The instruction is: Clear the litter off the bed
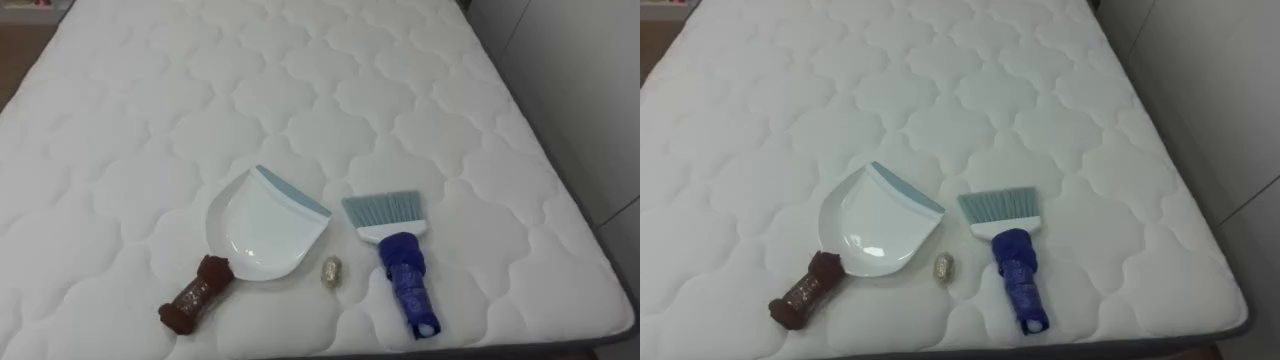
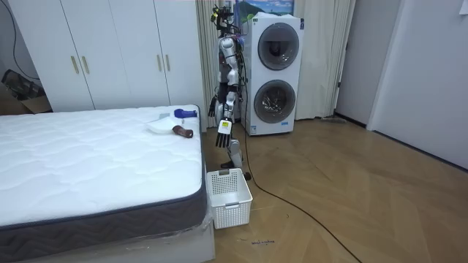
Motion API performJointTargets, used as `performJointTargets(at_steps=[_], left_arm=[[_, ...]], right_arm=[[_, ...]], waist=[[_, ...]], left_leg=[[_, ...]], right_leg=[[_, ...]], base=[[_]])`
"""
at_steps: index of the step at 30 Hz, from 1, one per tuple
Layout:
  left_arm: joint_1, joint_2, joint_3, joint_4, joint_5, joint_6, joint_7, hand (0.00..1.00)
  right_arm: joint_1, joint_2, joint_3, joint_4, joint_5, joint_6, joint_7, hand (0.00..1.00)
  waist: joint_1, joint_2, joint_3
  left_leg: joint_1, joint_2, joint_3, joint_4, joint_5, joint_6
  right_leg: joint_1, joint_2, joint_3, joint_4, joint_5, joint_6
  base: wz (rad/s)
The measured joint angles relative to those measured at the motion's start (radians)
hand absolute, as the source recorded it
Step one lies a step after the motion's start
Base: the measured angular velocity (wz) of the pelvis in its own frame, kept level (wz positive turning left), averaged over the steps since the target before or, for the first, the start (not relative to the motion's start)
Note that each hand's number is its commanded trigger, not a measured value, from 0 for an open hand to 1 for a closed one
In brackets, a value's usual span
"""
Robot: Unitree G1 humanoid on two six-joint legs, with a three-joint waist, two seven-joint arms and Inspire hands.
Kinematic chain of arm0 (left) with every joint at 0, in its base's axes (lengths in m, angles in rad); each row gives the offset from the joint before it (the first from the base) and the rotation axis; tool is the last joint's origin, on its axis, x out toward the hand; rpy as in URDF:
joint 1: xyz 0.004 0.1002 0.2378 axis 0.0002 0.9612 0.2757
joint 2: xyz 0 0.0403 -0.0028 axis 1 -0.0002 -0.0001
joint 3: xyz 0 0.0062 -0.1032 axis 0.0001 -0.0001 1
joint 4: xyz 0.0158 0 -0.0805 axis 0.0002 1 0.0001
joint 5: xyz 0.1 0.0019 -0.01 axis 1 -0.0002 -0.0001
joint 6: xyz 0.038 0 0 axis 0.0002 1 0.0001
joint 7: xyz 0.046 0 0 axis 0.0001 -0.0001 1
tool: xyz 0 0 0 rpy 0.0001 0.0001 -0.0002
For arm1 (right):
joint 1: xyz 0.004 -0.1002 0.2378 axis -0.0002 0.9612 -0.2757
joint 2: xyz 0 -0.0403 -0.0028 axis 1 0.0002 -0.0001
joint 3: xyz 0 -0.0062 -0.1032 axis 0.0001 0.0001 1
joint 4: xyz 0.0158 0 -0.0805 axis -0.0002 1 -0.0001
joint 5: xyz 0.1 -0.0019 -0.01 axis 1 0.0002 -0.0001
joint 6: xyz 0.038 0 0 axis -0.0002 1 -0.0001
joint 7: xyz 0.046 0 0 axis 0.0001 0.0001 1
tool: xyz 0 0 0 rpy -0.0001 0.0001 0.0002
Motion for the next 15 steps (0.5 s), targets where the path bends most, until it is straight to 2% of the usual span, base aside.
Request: performJointTargets(at_steps=[8,15], left_arm=[[0.003,0.0,0.0,-0.001,0.002,0.002,-0.003,0.0],[0.003,0.0,0.002,0.0,0.011,0.022,-0.002,0.0]], right_arm=[[0.001,0.0,0.001,0.0,0.021,0.0,0.002,0.0],[0.002,0.001,0.001,0.0,0.021,0.0,0.002,0.0]], waist=[[0.003,0.0,0.0],[0.003,-0.001,0.0]], left_leg=[[0.0,-0.001,-0.015,0.001,0.0,0.0],[0.0,-0.001,-0.015,0.0,0.0,0.0]], right_leg=[[0.002,-0.002,-0.012,0.0,0.0,0.0],[0.001,-0.002,-0.011,0.0,0.0,0.0]], base=[[0.04],[0.0]])
